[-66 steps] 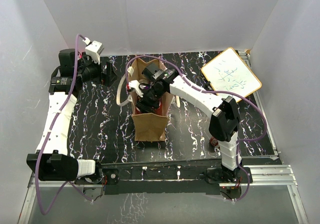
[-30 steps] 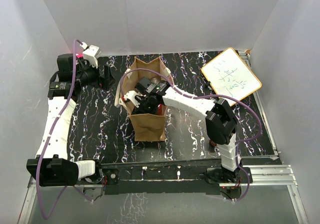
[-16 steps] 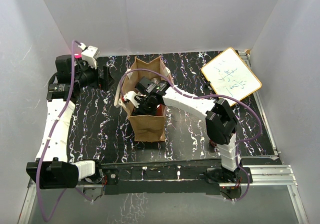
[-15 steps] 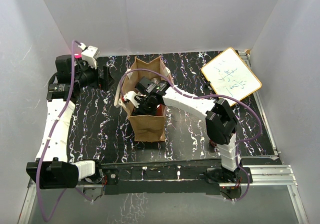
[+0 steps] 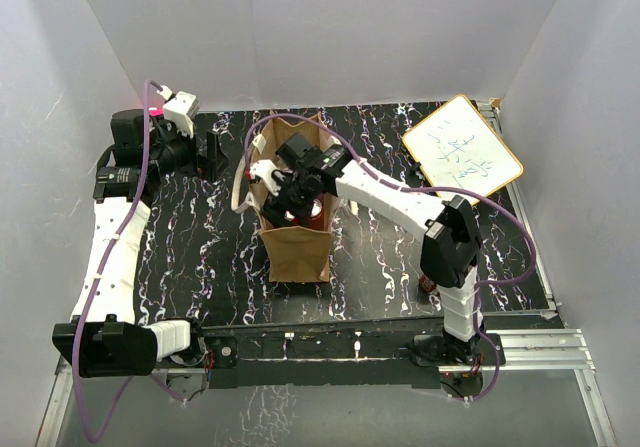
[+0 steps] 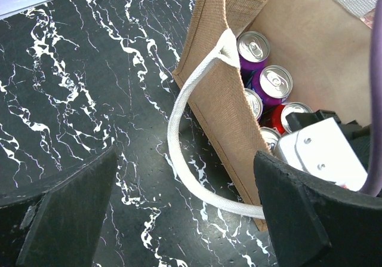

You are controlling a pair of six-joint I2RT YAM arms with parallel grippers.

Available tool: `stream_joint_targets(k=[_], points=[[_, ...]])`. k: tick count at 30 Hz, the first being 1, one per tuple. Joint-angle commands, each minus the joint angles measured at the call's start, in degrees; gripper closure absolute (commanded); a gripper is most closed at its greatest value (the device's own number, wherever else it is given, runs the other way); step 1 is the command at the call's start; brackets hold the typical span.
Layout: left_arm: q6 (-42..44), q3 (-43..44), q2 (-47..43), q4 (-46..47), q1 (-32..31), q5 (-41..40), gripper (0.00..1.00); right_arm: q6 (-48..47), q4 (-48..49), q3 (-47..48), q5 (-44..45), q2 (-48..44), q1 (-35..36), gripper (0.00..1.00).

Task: Place the beverage into the canvas bag
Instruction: Place the drink in the canvas bag, then pick up the drink from the center of the board.

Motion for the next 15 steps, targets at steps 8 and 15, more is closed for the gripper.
stream_joint_targets(k=[8, 15], points=[[-0.75, 2.51, -0.28, 0.57, 0.75, -3.20, 0.03, 0.62, 3.07, 7.47, 2.20, -10.63, -7.12, 0.17], [1.80, 5.73, 1.08, -1.05, 0.74, -7.63, 0.03, -1.84, 3.87, 5.36, 7.92, -18.46, -10.69, 0.16]])
